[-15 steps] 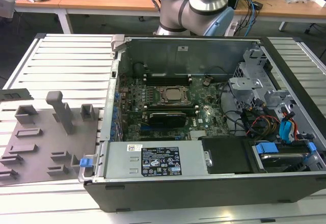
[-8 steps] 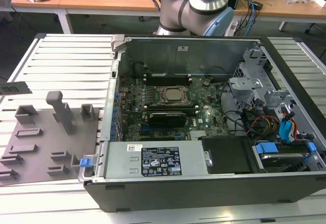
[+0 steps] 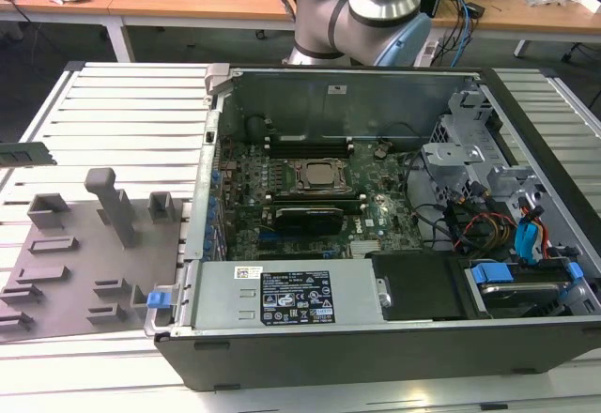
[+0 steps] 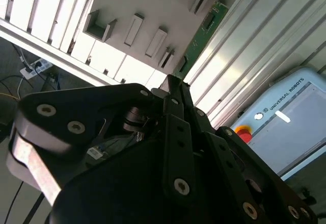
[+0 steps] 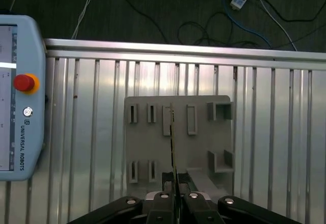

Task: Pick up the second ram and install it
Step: 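Pick up the second ram and move it above second insertion slot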

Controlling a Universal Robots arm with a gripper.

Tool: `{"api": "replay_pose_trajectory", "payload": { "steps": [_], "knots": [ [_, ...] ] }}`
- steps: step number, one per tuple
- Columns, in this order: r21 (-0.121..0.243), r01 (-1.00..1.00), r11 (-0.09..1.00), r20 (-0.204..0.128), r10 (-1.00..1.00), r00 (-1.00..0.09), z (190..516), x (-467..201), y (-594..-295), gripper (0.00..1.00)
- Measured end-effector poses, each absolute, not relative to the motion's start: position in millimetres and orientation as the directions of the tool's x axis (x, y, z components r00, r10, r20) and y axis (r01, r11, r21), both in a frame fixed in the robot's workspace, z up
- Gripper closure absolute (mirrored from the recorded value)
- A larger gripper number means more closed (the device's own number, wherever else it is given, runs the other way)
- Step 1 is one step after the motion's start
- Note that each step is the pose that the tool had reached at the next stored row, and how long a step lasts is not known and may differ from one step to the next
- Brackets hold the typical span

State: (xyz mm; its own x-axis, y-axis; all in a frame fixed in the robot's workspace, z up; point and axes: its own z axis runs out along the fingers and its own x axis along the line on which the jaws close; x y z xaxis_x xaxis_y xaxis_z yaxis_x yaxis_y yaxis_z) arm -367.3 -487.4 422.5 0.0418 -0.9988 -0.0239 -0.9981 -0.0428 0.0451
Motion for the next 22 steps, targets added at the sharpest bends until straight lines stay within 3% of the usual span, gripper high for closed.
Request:
{"api": "replay_pose_trajectory", "payload": {
  "steps": [2,7,22],
  "knots": [
    [0.045,-0.998,-0.043,-0.042,-0.998,0.042,423,-367,-487,0.87],
    [0.045,-0.998,-0.043,-0.042,-0.998,0.042,423,-366,-470,0.87],
    [0.046,-0.998,-0.044,-0.042,-0.998,0.042,423,-334,-470,0.87]
  ]
}}
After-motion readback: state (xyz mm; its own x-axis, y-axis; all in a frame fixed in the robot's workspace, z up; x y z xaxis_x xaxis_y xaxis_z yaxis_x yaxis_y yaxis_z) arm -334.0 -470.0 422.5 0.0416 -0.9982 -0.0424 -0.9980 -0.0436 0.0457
